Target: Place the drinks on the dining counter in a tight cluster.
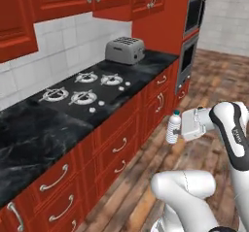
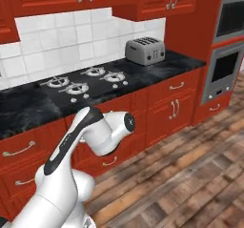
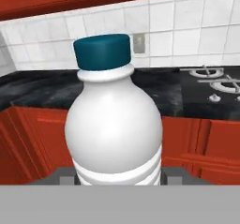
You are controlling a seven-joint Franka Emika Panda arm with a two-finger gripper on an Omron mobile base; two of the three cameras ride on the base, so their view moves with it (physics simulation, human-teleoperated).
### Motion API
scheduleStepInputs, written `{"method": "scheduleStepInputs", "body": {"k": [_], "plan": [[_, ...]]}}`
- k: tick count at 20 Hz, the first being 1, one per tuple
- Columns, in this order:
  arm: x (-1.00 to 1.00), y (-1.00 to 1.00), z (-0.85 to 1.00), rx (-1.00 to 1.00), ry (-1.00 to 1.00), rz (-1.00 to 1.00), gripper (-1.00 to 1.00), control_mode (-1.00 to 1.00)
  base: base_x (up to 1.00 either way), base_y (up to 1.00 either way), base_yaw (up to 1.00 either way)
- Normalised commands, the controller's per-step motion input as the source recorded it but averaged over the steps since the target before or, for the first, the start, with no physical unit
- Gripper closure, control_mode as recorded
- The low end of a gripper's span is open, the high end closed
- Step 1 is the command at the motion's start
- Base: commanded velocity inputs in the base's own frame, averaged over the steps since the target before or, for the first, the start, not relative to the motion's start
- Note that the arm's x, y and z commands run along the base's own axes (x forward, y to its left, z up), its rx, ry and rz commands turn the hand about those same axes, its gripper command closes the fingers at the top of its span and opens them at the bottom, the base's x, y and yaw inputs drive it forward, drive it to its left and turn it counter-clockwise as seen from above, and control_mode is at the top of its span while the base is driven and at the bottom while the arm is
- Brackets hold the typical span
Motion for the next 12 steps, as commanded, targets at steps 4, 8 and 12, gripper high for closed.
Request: {"method": "scheduleStepInputs", "body": {"k": [4,8,12], "plan": [[0.0,0.0,0.0,0.0,0.0,0.0,1.0,1.0,0.17,-0.11,-0.86],[0.0,0.0,0.0,0.0,0.0,0.0,1.0,1.0,0.21,-0.08,-0.85],[0.0,0.0,0.0,0.0,0.0,0.0,1.0,1.0,0.79,-0.55,-0.36]]}}
